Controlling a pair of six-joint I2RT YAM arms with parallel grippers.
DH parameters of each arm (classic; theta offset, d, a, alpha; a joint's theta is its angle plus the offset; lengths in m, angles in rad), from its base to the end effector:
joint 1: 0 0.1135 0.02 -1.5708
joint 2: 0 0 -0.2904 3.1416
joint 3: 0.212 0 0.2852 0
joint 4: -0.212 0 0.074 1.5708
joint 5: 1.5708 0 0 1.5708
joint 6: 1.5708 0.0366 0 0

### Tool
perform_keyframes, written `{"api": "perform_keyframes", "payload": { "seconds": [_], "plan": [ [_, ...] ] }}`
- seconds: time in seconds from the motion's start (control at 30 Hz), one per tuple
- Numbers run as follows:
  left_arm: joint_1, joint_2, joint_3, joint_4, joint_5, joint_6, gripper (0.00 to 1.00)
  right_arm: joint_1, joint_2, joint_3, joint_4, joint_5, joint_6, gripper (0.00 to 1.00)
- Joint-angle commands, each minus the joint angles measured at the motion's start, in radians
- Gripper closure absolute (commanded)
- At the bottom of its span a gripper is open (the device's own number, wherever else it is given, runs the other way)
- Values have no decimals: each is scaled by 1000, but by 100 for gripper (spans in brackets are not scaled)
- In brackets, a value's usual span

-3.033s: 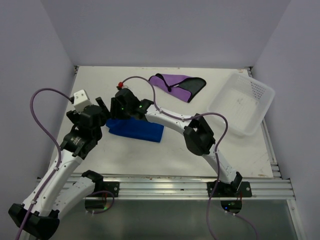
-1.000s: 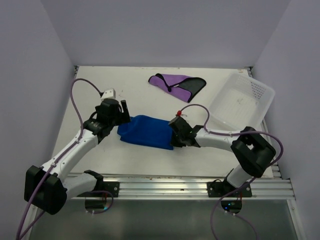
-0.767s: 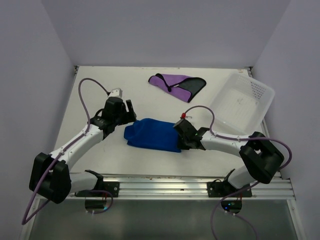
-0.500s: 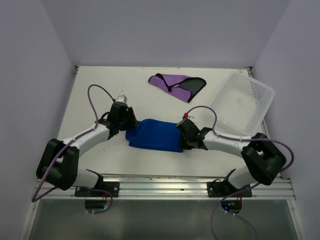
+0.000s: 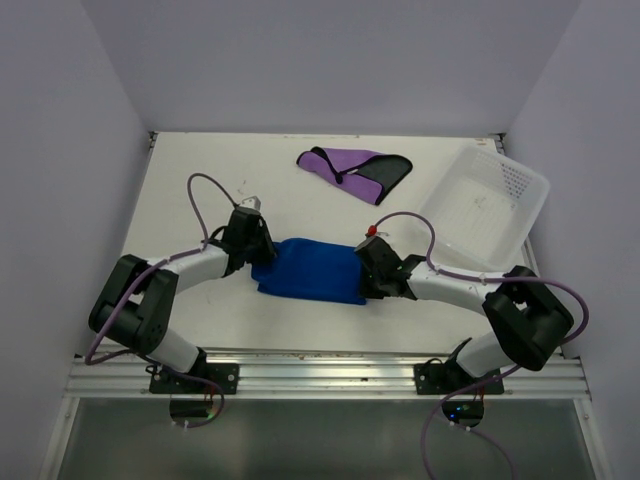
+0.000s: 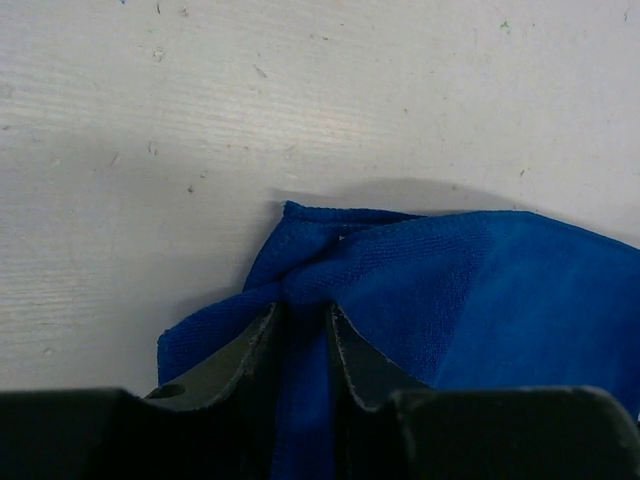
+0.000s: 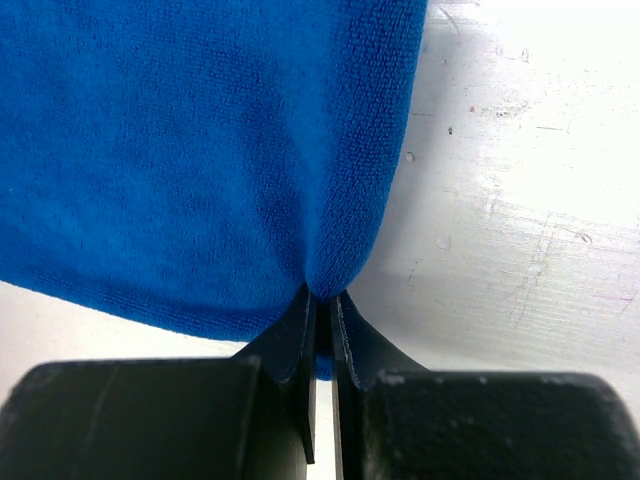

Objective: Roll the towels
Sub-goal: Fold the towel

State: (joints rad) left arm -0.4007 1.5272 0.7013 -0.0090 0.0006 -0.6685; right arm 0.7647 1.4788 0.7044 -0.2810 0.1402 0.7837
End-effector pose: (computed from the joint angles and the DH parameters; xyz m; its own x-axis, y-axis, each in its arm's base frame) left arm 0.2898 -0.1228 0.1574 -0.7776 -0.3437 -0.5265 -0.1166 0.9017 -0.4164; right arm 0.2120 0.1963 0.1547 -0.8935 0.1114 -0.4349 -0.0071 0.9651 0.2618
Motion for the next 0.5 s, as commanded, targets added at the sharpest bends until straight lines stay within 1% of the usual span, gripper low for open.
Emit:
{"api": "perform_keyframes", "payload": {
  "seconds": [0.0, 0.13, 0.17, 0.23, 0.27, 0.47],
  "plan": [
    [-4, 11, 26, 37, -28, 18, 74, -4, 78, -59, -70, 15, -24, 100],
    [-3, -1, 15, 44, -42, 20, 83, -4, 86, -57, -66, 10, -21, 100],
    [-4, -7, 14, 46, -42, 21, 90, -4, 86, -59, -63, 9, -20, 100],
    [-3, -13, 13, 47, -48, 23, 98, -4, 83, -59, -64, 9, -20, 100],
    [-4, -19, 17, 47, -50, 24, 100, -4, 80, -59, -66, 7, -21, 100],
    [-4, -61, 59, 14, -103, 76, 100, -4, 71, -60, -72, 12, -23, 100]
  ]
}}
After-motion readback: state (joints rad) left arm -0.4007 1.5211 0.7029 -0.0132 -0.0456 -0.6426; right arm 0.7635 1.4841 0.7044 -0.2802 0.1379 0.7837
